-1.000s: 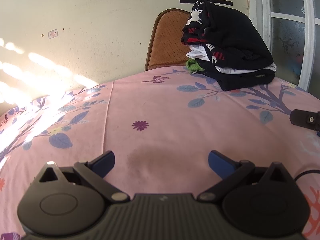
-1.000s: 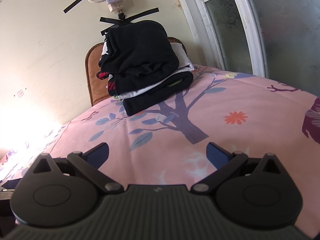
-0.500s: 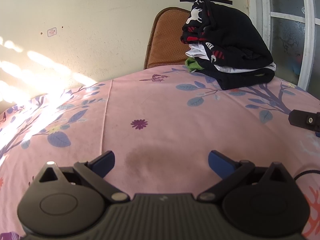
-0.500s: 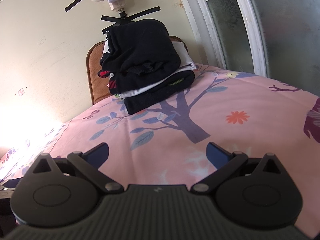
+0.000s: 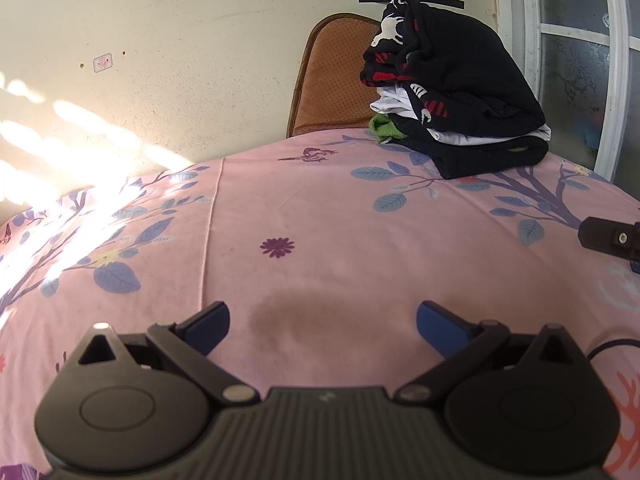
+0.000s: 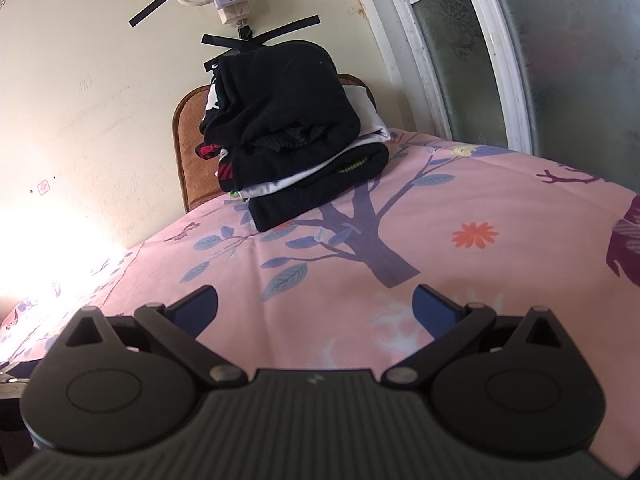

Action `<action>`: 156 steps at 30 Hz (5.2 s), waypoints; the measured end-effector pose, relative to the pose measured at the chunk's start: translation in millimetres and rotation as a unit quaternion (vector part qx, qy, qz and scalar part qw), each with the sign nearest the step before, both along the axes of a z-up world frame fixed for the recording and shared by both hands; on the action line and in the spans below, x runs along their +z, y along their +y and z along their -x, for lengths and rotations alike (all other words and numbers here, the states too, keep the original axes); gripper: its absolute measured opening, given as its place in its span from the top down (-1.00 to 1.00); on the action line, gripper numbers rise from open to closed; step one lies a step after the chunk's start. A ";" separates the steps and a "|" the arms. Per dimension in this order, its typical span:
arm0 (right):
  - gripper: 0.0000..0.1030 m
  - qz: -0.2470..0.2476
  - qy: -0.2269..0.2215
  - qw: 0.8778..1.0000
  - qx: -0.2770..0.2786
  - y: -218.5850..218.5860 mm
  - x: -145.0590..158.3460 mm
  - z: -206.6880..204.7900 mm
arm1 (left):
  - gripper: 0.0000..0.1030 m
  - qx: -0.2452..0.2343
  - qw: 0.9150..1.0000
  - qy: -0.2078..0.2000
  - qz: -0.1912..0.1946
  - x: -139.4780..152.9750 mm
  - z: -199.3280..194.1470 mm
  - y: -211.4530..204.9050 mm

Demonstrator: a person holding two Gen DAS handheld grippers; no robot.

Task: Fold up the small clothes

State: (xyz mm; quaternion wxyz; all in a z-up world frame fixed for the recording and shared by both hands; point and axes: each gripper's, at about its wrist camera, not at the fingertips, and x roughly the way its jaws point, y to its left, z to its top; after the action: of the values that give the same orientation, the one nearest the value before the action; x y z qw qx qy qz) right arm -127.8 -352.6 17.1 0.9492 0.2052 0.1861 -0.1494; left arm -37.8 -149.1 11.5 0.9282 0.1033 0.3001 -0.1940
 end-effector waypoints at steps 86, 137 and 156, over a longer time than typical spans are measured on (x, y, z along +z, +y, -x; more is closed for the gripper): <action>-1.00 -0.003 -0.005 1.000 0.001 1.2 -0.6 -0.2 | -1.00 -0.002 1.000 -0.001 0.002 -0.5 3.6 -0.8; -1.00 -0.004 -0.005 1.000 0.003 -0.5 -1.1 -1.1 | -1.00 0.001 1.000 -0.006 0.006 0.8 3.3 -0.4; -1.00 -0.004 -0.003 1.000 0.006 -2.9 -1.0 -1.7 | -1.00 -0.011 1.000 -0.027 0.011 1.9 8.6 -1.5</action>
State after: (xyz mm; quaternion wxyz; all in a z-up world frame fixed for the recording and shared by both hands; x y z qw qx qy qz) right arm -126.1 -355.5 16.0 0.9497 0.2084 0.1855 -0.1423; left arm -46.4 -150.6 13.4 0.9348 0.1019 0.2719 -0.2048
